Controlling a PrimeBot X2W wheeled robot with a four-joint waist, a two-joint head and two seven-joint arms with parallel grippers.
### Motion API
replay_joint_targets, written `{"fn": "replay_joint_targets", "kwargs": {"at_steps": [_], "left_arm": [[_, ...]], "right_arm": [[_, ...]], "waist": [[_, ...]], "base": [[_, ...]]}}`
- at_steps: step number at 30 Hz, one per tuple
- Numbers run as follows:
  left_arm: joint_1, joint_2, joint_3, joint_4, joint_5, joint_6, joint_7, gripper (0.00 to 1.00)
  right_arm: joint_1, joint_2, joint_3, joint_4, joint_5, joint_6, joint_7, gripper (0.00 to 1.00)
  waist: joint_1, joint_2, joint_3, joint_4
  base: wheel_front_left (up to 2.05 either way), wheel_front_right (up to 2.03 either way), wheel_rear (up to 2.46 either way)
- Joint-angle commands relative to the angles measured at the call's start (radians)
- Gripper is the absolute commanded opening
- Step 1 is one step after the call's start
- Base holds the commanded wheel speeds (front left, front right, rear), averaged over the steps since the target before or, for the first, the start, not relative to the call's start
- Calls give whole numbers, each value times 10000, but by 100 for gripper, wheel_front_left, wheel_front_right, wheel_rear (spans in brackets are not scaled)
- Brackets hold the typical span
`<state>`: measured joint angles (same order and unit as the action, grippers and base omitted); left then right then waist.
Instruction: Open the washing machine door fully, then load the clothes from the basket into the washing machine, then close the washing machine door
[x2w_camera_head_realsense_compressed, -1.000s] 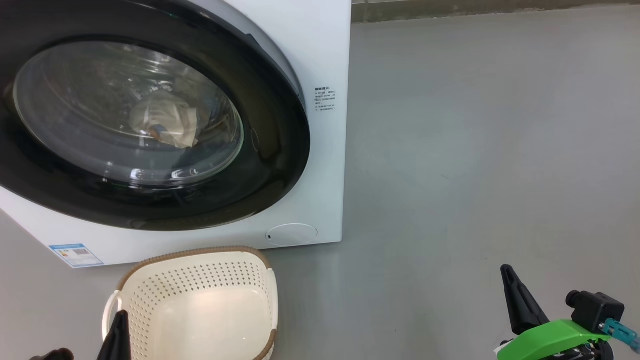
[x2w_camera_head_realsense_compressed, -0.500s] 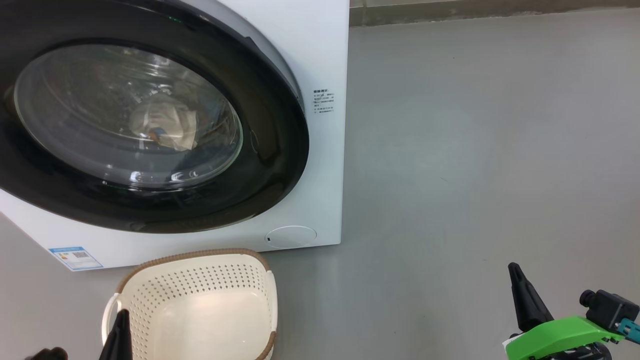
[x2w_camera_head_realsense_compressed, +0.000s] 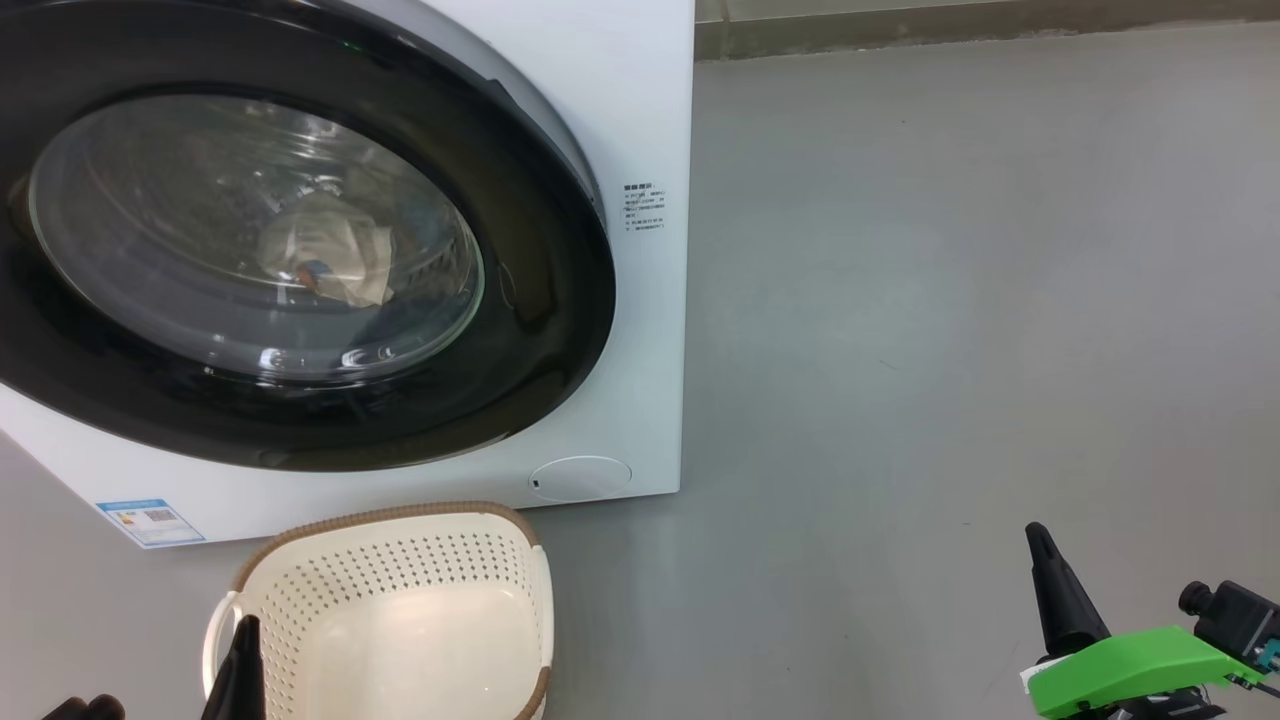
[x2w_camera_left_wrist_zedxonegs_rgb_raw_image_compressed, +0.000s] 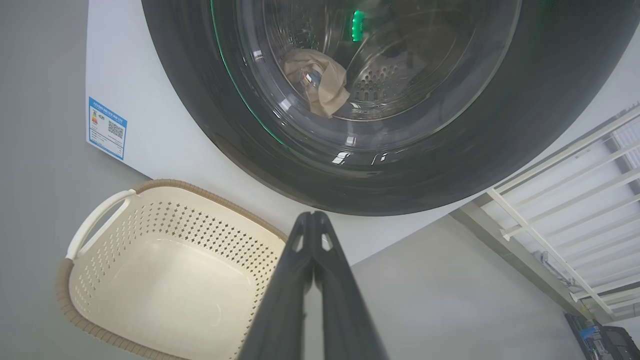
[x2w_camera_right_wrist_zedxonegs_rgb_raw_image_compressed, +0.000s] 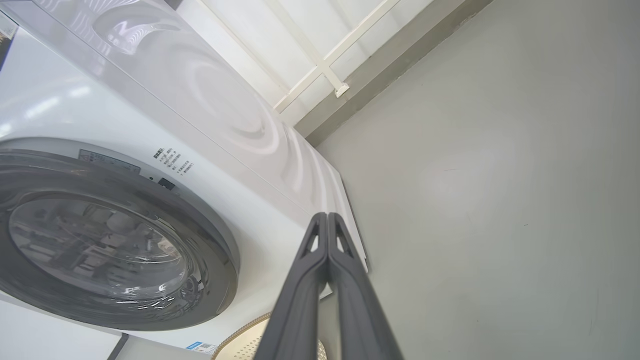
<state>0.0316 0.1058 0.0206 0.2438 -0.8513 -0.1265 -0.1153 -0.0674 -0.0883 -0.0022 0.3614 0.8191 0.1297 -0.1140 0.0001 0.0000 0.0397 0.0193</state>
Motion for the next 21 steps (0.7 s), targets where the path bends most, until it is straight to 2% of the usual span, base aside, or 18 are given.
{"fn": "replay_joint_targets", "kwargs": {"at_steps": [1,21], "left_arm": [[-476,108,236,-183,-328,45,77,0],[-735,-61,416,-167,-2270,68,660,0]], "right_arm": [[-319,-29,-32,-315,352,4,67,0],[-373,76,-321,-519,2368,6,654,0]], "waist": [[0,0,-11,-5],[0,0,-115,-55]], "base": [[0,0,0],[0,0,0]]}}
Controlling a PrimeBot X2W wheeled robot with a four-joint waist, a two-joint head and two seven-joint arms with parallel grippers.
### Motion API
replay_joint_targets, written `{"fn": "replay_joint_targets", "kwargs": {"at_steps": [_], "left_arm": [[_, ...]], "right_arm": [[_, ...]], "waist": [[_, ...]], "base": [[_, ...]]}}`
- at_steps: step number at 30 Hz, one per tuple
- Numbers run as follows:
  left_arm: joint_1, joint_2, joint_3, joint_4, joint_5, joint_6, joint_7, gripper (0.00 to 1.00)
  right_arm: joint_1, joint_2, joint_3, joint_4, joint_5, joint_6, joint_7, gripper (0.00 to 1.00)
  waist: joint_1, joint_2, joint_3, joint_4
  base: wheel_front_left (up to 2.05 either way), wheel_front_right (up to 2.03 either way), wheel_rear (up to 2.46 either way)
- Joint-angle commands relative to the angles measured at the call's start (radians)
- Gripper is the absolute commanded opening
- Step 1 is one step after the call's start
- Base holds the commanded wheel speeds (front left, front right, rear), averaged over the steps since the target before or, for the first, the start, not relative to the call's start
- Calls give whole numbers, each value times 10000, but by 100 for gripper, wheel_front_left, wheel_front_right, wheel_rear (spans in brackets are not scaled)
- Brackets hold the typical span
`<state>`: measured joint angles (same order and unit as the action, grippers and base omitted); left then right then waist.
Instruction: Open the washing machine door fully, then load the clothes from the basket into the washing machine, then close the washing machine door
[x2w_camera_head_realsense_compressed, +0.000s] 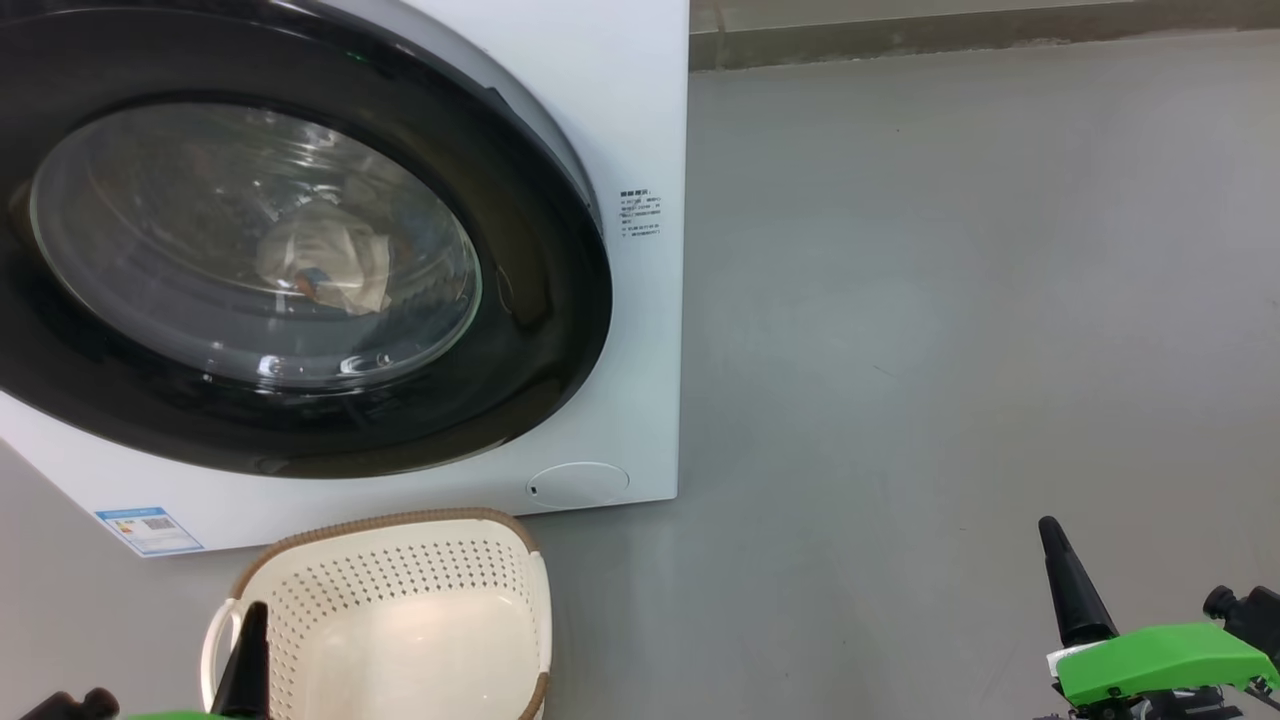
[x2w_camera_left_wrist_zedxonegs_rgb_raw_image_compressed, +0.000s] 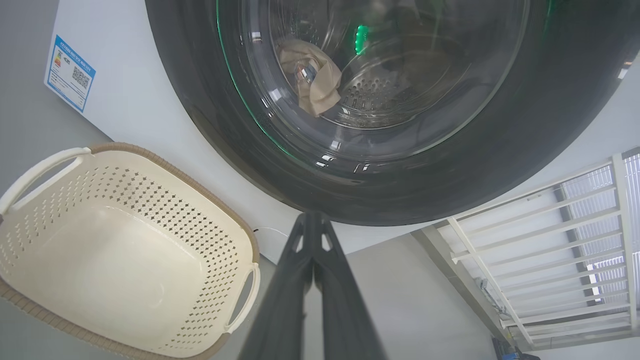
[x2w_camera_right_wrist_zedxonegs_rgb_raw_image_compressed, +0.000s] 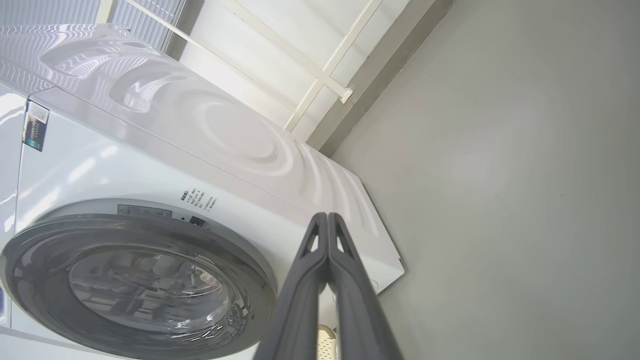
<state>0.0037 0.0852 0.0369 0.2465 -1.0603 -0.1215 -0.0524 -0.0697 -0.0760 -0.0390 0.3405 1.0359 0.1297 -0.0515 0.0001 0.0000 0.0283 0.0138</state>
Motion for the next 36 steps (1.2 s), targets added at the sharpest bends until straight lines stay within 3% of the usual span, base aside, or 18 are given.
{"fn": "replay_joint_targets", "kwargs": {"at_steps": [1,36], "left_arm": [[-469,136,262,-193,-277,19,60,0],[-908,-155,572,-169,-3582,61,1056,0]], "right_arm": [[-352,-42,33,-320,300,6,59,0],[-444,137,-460,-666,3735,8,1060,0]], "waist": [[-1,0,-7,-3],[-1,0,-185,-89]], "base": [[0,0,0],[0,0,0]]}}
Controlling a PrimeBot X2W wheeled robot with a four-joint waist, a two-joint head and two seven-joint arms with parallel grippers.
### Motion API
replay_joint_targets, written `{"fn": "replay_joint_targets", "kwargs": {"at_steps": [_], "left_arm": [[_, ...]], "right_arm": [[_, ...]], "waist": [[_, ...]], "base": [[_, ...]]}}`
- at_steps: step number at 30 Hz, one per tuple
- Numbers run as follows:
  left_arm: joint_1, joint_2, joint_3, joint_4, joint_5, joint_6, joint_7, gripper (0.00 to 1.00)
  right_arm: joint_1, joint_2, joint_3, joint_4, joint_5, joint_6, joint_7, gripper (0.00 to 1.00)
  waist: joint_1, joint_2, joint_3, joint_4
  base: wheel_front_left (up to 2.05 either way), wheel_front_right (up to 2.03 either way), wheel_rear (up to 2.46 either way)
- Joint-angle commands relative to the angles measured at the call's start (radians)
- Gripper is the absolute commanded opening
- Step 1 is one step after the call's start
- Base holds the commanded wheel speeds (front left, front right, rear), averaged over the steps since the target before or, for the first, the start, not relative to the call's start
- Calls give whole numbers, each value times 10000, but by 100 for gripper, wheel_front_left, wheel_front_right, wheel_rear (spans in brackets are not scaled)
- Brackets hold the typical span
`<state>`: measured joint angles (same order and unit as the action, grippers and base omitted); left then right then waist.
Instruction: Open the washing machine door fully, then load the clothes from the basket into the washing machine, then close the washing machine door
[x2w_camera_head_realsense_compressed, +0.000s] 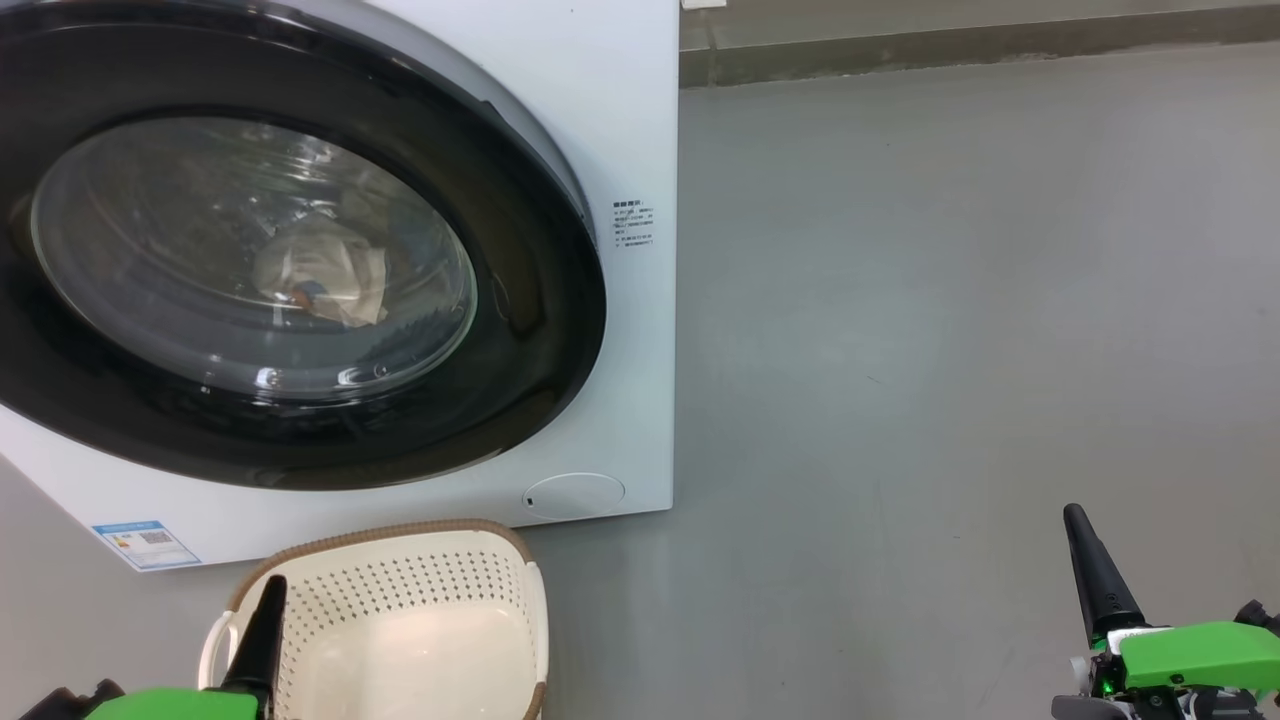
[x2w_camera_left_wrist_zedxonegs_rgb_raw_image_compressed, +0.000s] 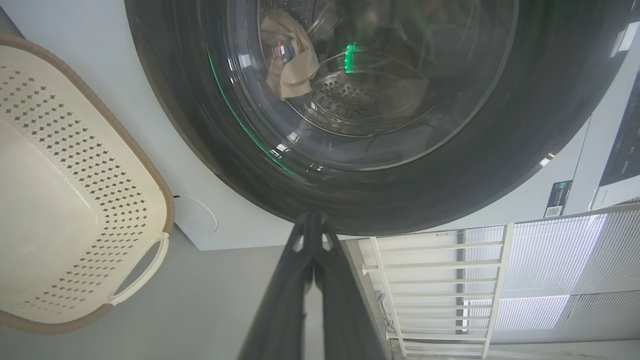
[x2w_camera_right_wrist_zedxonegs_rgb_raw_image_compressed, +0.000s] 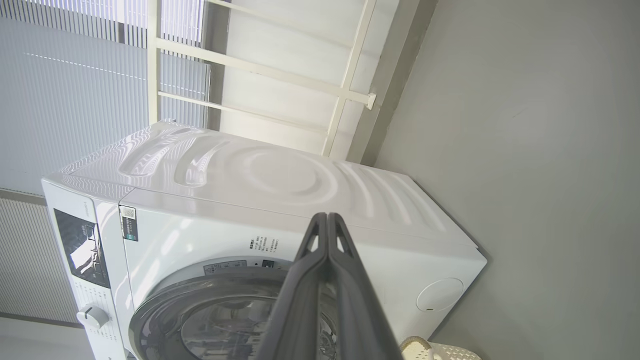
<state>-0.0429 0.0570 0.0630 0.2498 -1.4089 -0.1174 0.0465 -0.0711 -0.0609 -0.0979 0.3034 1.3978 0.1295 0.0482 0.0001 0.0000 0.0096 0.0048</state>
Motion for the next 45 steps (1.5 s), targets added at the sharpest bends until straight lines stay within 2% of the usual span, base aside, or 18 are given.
{"fn": "replay_joint_targets", "kwargs": {"at_steps": [1,20,45], "left_arm": [[-455,118,320,-201,-193,22,96,0],[-697,-43,493,-189,-2013,46,646,0],[-697,-47,498,-189,-2009,46,650,0]], "right_arm": [[-433,-9,114,-306,218,10,93,0],[-483,90,-159,-497,2110,12,645,0],[-483,91,-160,-497,2109,12,647,0]], "waist": [[0,0,-3,-1],[-1,0,-102,-49],[-1,0,-102,-49]], "base": [[0,0,0],[0,0,0],[0,0,0]]}}
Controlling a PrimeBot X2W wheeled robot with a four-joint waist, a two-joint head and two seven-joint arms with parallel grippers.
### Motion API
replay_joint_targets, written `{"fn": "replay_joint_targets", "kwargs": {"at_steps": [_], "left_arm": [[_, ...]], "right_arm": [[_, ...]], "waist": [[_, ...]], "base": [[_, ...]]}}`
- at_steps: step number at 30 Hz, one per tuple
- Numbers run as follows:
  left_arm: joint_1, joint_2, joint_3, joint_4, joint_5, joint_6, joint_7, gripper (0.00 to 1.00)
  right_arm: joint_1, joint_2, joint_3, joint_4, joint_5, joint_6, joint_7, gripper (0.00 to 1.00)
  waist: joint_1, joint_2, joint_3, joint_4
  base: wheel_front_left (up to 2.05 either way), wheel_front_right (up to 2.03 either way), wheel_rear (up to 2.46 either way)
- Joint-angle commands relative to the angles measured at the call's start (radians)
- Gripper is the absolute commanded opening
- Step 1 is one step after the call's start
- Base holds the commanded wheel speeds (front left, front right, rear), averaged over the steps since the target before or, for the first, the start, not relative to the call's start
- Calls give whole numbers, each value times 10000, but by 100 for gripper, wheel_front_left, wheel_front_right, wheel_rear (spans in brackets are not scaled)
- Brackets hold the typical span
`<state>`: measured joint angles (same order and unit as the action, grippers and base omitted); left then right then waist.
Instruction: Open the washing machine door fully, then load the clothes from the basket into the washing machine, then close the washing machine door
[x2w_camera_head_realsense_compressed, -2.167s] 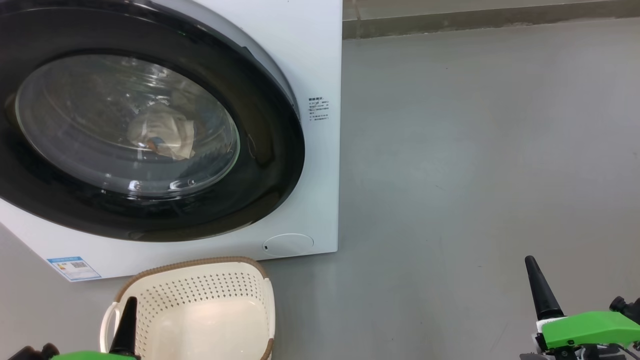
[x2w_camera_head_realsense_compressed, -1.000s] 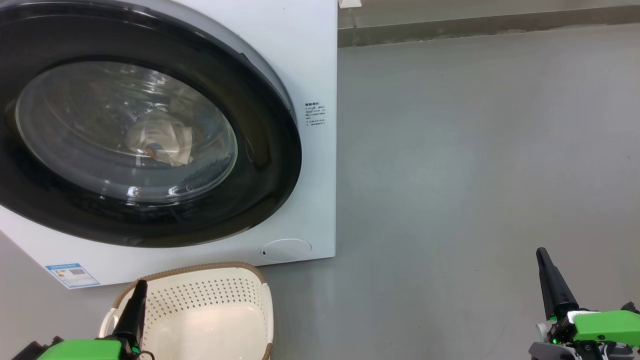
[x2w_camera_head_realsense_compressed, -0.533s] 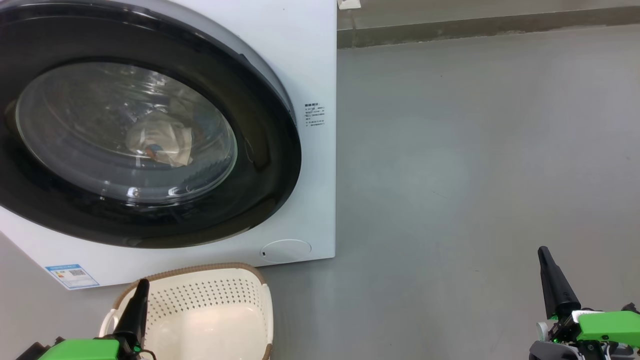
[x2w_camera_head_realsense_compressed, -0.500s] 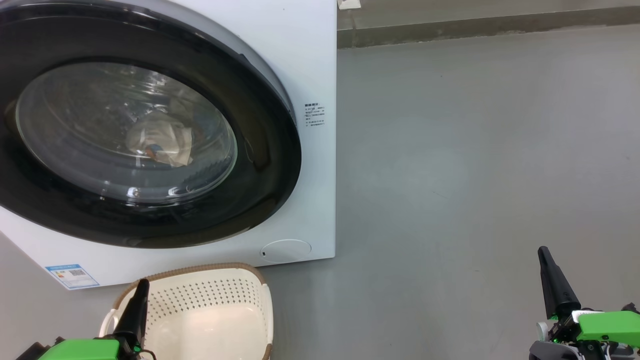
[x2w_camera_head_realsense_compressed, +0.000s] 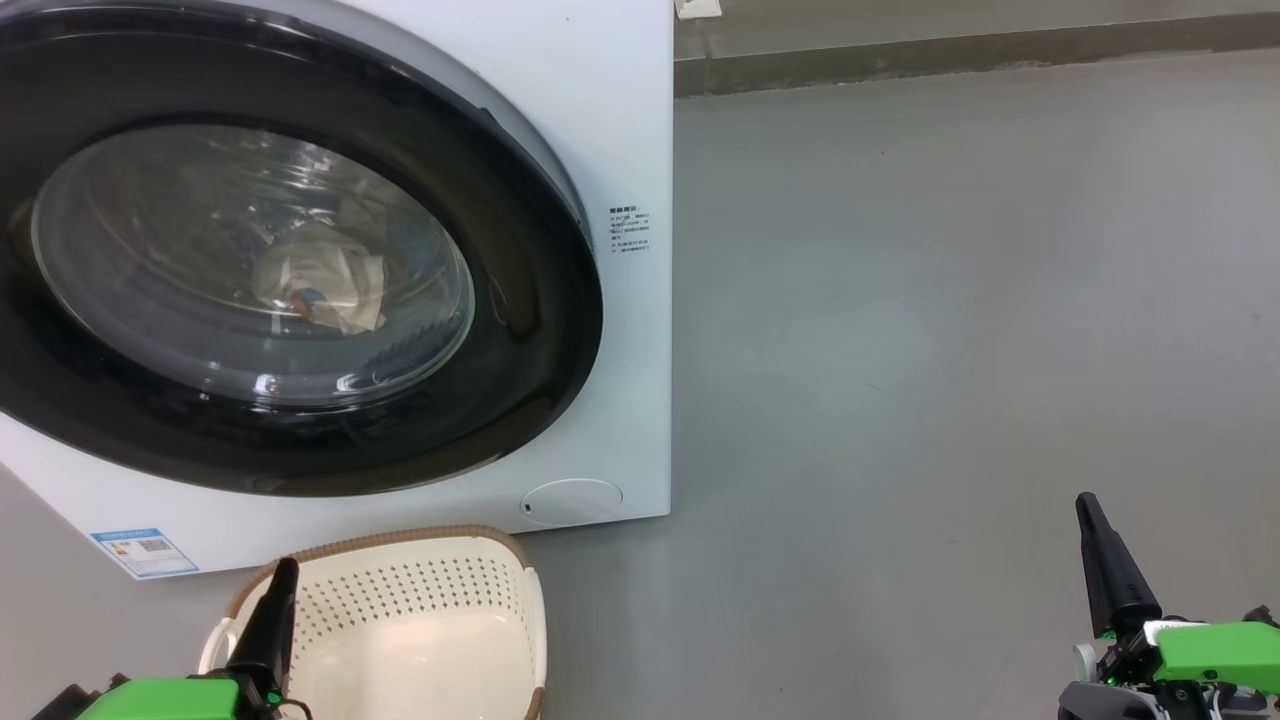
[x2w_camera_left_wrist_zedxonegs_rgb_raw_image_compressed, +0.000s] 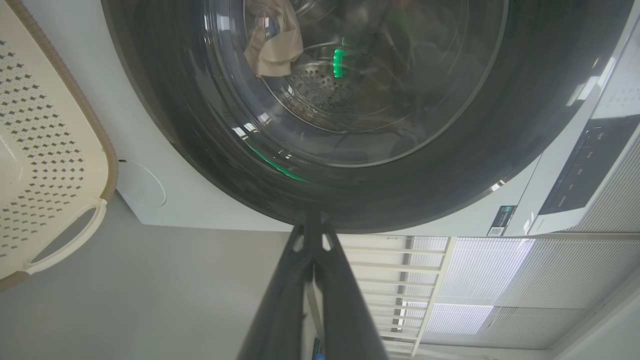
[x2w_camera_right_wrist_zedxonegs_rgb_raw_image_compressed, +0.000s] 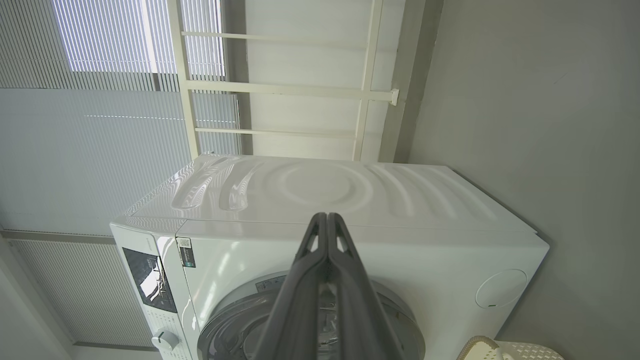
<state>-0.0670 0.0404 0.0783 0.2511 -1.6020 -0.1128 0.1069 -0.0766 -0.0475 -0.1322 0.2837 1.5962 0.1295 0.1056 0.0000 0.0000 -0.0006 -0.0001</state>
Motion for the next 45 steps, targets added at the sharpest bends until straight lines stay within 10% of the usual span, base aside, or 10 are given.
{"fn": "replay_joint_targets", "kwargs": {"at_steps": [1,45], "left_arm": [[-457,120,345,-202,-78,0,46,0],[-457,114,352,-202,-71,0,52,0]], "right_arm": [[-429,-43,183,-300,124,12,73,0],[-429,-41,180,-299,121,12,76,0]], "waist": [[0,0,0,0],[0,0,0,0]], "base": [[0,0,0],[0,0,0]]}}
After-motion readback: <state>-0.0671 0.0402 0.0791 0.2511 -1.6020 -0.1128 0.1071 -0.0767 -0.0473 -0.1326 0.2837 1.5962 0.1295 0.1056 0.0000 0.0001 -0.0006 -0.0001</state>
